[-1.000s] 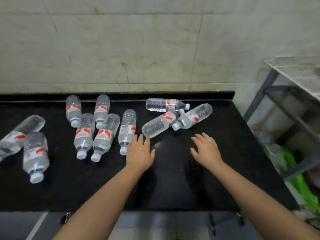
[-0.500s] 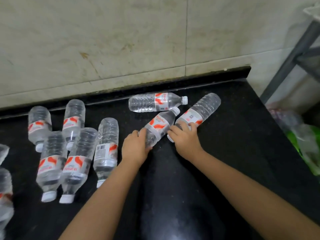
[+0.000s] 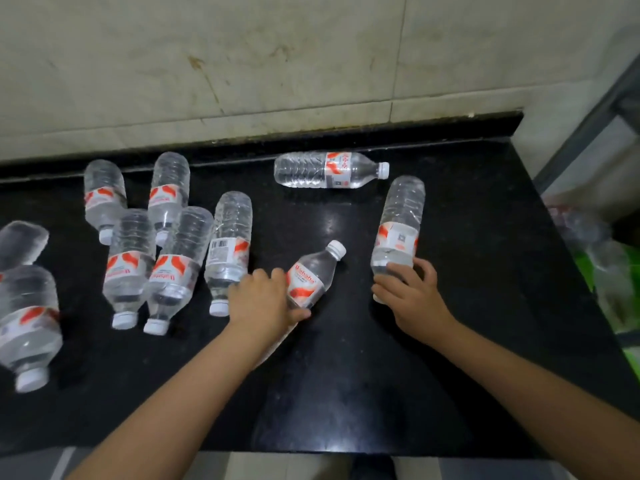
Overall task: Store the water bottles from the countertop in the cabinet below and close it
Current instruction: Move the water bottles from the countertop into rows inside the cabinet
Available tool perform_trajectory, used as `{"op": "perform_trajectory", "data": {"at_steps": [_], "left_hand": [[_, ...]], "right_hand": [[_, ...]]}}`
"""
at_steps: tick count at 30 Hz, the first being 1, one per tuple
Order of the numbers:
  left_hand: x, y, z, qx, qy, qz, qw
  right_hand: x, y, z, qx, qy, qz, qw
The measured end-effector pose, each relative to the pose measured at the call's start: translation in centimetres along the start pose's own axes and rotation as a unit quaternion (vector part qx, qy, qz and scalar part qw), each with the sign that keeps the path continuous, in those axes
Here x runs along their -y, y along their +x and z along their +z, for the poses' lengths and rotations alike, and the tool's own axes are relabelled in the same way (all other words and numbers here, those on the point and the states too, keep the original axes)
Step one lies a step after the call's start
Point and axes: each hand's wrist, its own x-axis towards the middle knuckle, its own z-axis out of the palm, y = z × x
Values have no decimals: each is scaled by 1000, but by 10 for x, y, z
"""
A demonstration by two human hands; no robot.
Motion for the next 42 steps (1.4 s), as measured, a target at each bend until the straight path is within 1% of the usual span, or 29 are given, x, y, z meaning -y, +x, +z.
{"op": "perform_trajectory", "data": {"at_steps": [2,4,7,10,12,13,16,18,21,23,26,29,32,35,38,42], "left_hand": [[-25,23,-9,-47,-15,37,998],[-55,47,-14,-52,-17,76,996],[-82,73,-8,-29,16,84,996],[-85,76,1,-59,70,80,993],[-84,63,0,-79,73,99,989],[-83,52,-4,-87,61,112,988],[-69,8,-22,-116,-14,148,982],[-50,-28,-34,-147,-48,165,974],[-18,-87,-40,-198,-53,171,964],[2,-124,-34,-212,-48,158,963],[39,-178,-10,-190,-67,127,971],[76,-228,14,-196,-111,119,967],[100,-266,27,-206,-150,117,960],[110,-286,44,-177,-189,120,958],[110,-288,80,-96,-201,119,968],[103,-273,148,35,-188,109,976]], "right_hand": [[-1,-5,-3,-14,-3,-22,1000],[-4,-7,-6,-25,-3,-20,999],[-7,-16,-7,-47,-4,-8,999],[-8,-23,-14,-44,-10,-2,999],[-5,-27,-24,-43,-14,-2,999],[-2,-28,-31,-43,-9,-7,999],[11,-27,-64,-34,58,-11,998],[26,-26,-96,-4,77,4,997],[62,-28,-143,47,55,24,997],[95,-28,-171,73,57,46,995],[147,-30,-205,105,64,113,986],[190,-28,-239,113,86,182,973],[215,-29,-259,182,136,259,939],[240,-38,-259,252,184,298,902],[265,-61,-241,306,239,301,871],[288,-99,-189,385,219,293,847]]}}
